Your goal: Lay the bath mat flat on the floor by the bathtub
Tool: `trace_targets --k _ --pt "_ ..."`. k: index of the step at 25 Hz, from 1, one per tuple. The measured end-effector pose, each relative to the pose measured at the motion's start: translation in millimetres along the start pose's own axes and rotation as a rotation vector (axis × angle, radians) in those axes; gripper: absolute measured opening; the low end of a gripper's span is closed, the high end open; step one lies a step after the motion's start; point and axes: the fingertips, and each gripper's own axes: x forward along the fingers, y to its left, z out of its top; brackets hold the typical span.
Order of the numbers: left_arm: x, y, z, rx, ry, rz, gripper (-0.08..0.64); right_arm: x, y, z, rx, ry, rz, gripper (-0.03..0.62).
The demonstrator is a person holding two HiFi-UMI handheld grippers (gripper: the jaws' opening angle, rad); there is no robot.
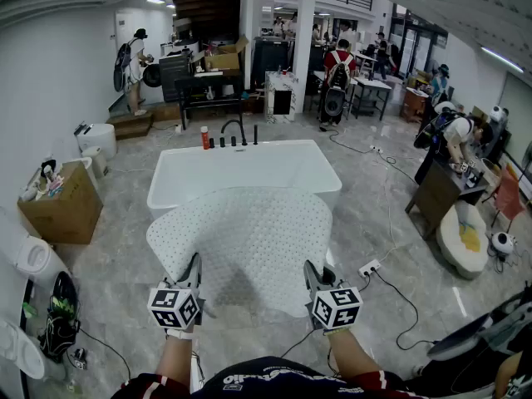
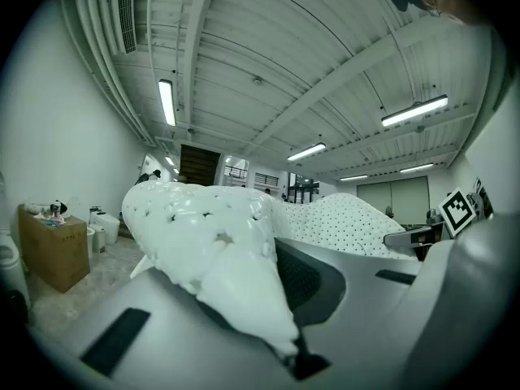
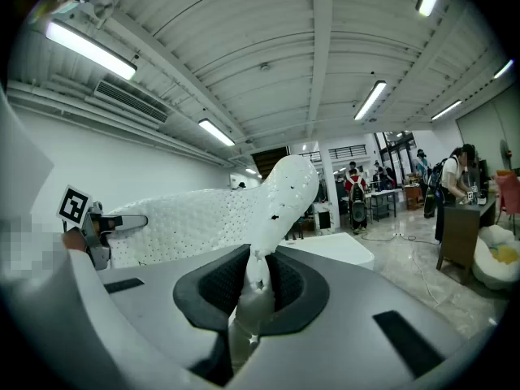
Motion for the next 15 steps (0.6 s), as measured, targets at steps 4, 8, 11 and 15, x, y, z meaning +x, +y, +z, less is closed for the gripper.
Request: trace_targets --k 4,8,11,15 --pt "3.7 -1.4 3.1 -0.005 -0.007 0.001 0.028 0.5 -4.2 4.5 -0.011 -0.003 -0.004 0.048" --pt "2.6 7.6 2.0 -0.010 -0.010 0.008 0.028 4.3 -0.7 3.7 -0.013 -0.004 -0.007 0.048" --pt "0.8 14.7 -1.3 -0.012 -0.012 0.009 0.028 6.9 3.5 -0.3 -0.011 -0.002 -0.010 0.048" --pt "2.3 13.3 -7.5 -0.014 -0.013 0.003 0.028 7.0 2.1 -7.0 -0.014 0.005 -0.017 0.048"
